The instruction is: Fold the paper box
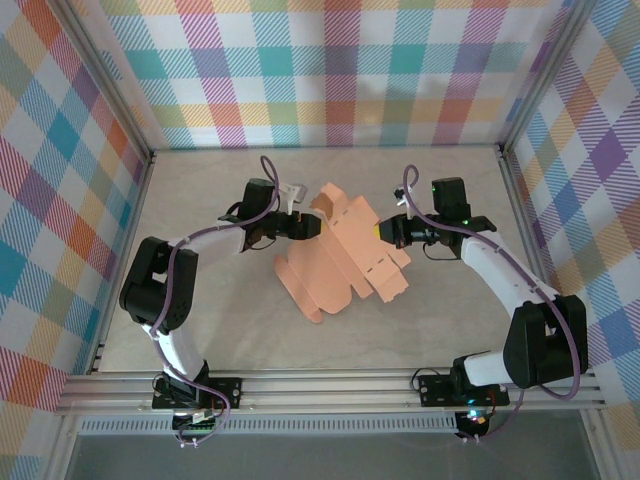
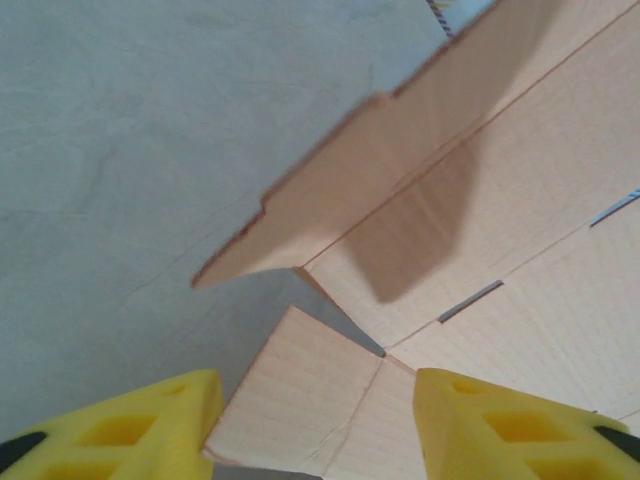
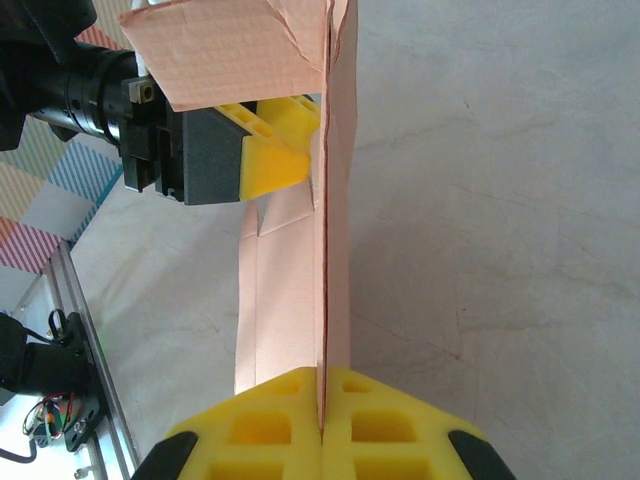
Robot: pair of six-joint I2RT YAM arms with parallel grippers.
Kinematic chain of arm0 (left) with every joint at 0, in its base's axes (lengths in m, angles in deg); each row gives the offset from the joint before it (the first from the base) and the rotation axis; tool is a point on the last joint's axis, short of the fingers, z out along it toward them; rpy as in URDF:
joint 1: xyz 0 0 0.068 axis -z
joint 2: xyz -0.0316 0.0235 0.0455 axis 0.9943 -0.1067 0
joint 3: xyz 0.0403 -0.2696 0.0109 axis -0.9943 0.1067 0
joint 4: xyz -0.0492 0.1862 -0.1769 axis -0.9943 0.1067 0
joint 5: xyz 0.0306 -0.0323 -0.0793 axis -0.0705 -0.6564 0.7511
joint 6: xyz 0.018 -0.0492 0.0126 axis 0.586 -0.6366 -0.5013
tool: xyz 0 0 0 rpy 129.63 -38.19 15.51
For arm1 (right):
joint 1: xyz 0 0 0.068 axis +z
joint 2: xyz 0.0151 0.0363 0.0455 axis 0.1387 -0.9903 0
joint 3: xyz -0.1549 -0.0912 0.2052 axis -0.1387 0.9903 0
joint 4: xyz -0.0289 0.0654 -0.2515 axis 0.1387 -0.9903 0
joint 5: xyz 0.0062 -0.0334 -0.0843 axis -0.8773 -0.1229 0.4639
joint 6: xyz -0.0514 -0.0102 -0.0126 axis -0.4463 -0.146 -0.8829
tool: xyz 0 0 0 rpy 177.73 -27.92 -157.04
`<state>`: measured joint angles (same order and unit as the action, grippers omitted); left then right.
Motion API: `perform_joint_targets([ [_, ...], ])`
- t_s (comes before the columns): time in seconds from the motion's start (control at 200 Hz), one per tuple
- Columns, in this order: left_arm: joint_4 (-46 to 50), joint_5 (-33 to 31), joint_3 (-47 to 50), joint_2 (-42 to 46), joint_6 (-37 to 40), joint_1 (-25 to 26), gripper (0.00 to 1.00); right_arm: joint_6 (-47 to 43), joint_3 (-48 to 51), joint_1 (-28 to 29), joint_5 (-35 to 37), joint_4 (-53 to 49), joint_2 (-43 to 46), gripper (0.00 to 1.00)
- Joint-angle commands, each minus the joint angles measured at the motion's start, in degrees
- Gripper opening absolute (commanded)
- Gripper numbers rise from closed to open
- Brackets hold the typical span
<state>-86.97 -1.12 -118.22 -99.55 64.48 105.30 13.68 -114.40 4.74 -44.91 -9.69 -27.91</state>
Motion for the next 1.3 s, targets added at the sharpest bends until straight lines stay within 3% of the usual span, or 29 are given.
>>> perform_joint_targets([
  [0.0, -2.1, 3.4, 0.5, 2.3, 0.4, -0.5, 0.43, 0.4, -1.4, -0.4, -2.4, 0.0, -0.8, 0.0],
  [0.18, -1.7, 3.7, 1.1, 3.8, 1.0, -0.5, 0.26, 0.3, -2.1, -0.4, -1.7, -0.6, -1.9, 0.0],
  [0.38, 2.4, -0.3, 1.9, 5.9, 4.9, 0.9, 0.25, 1.0, -2.9, -0.4, -2.3, -0.7, -3.2, 0.0],
  [0.585, 4.1, -10.3, 4.8, 9.2, 11.0, 4.7, 0.22, 1.7, -2.8, -0.4, -2.0, -0.7, -3.3, 0.0],
  [0.805, -3.1, -17.5, 9.7, 11.6, 6.6, 4.4, 0.4, 1.7, -2.8, -0.4, -1.8, -1.0, -3.2, 0.0],
  [0.845, -4.3, -18.0, 10.3, 11.7, 4.7, 3.6, 0.46, 1.5, -2.7, -0.4, -1.9, -0.8, -3.1, 0.0],
  [0.89, -5.7, -17.9, 10.7, 11.2, 2.9, 2.5, 0.61, 1.4, -2.7, -0.4, -2.0, -1.0, -3.0, 0.0],
  [0.945, -6.3, -17.8, 10.3, 10.2, 1.6, 1.7, 0.66, 1.4, -2.7, -0.4, -2.2, -1.0, -2.9, 0.0],
  [1.03, -7.2, -16.6, 9.0, 7.9, 0.0, 1.0, 0.67, 1.3, -2.6, -0.4, -2.3, -0.8, -3.0, 0.0],
  [1.19, -10.7, -8.4, 5.8, 3.4, -2.6, 1.3, 0.67, 1.7, -2.5, -0.4, -2.7, -0.4, -3.4, 0.0],
  [1.295, -10.3, -5.8, 3.7, 1.3, -2.0, 2.7, 0.64, 1.6, -2.4, -0.4, -2.5, -0.3, -3.3, 0.0],
])
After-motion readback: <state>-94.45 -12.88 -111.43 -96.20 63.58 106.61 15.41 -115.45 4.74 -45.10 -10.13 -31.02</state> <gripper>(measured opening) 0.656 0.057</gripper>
